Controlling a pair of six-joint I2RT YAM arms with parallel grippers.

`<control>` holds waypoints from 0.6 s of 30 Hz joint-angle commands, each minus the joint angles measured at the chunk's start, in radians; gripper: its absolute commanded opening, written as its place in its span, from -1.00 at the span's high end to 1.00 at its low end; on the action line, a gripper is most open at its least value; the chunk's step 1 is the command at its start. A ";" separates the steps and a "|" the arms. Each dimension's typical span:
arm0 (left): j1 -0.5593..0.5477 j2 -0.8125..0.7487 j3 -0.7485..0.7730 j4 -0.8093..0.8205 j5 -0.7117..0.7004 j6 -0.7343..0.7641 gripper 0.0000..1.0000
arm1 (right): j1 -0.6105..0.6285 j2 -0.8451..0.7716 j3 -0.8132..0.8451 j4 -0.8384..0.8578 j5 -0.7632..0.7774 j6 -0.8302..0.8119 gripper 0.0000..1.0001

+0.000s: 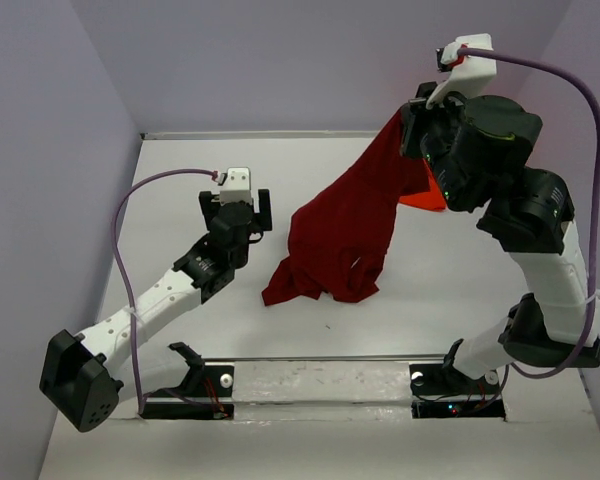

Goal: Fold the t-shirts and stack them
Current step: Flatten out the tshirt

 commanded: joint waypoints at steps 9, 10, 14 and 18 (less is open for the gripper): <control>-0.003 0.013 0.035 0.017 -0.007 -0.023 -0.98 | -0.006 -0.180 -0.243 0.127 0.188 -0.131 1.00; -0.005 0.012 0.035 0.017 -0.009 -0.021 -0.98 | -0.006 -0.180 -0.263 0.129 0.189 -0.127 1.00; -0.005 -0.003 0.037 0.017 -0.021 -0.020 -0.98 | -0.006 -0.146 -0.358 0.135 0.127 -0.088 1.00; -0.003 -0.037 0.031 0.020 -0.055 -0.009 -0.98 | -0.024 -0.030 -0.410 0.165 0.015 -0.033 1.00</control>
